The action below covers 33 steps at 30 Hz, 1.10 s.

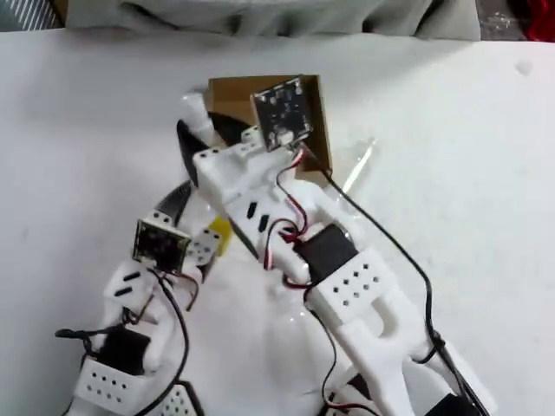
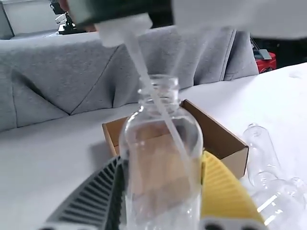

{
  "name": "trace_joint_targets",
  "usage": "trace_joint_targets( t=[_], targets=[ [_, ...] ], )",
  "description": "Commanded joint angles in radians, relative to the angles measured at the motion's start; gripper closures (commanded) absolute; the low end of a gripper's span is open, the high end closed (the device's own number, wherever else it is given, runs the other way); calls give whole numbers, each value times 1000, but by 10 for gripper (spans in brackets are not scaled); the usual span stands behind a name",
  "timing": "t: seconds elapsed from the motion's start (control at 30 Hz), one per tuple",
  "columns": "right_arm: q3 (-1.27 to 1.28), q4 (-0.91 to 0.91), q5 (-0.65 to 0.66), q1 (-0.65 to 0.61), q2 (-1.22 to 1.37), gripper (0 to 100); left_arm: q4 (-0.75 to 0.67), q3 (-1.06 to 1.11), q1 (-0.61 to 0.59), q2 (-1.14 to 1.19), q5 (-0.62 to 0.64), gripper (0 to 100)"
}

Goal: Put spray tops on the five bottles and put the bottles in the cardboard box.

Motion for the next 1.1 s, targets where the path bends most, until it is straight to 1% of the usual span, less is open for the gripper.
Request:
trace_joint_targets(
  t=[0.0, 0.07, 0.13, 0.23, 0.33, 0.43, 0.53, 0.6, 0.7, 0.77, 0.8, 0.87, 0.97, 1.07],
  targets=[
    [-34, 91, 17, -16, -7, 889, -25, -8, 4, -21, 5, 976],
    [-66, 166, 17, -18, -7, 815, -25, -8, 4, -21, 5, 976],
    [-107, 222, 17, -15, -7, 779, -25, -8, 4, -21, 5, 976],
    [-193, 314, 21, -13, -7, 789, -25, -8, 2, -21, 5, 976],
    [-302, 424, 69, -13, -1, 793, -25, -8, 2, -21, 5, 976],
    [-405, 510, 80, -10, 4, 793, -25, -8, 2, -21, 5, 976],
    [-460, 527, 80, 25, 4, 796, -25, -6, 2, -21, 5, 976],
    [-468, 503, 80, 68, 4, 841, -25, -6, 2, -21, 5, 976],
    [-462, 446, 80, 134, 7, 998, -25, -6, 2, -21, 5, 976],
    [-462, 437, 77, 163, 28, 954, -31, 5, 4, -21, 5, 976],
    [-465, 435, 75, 170, 44, 954, -32, 9, 5, -21, 5, 976],
    [-465, 430, 74, 171, 77, 986, -32, 9, 7, -21, 5, 976],
    [-463, 441, 72, 170, 131, 983, -32, 9, 4, -21, 5, 976],
    [-463, 509, 72, 136, 157, 984, -32, 11, 2, -21, 5, 976]
  ],
)
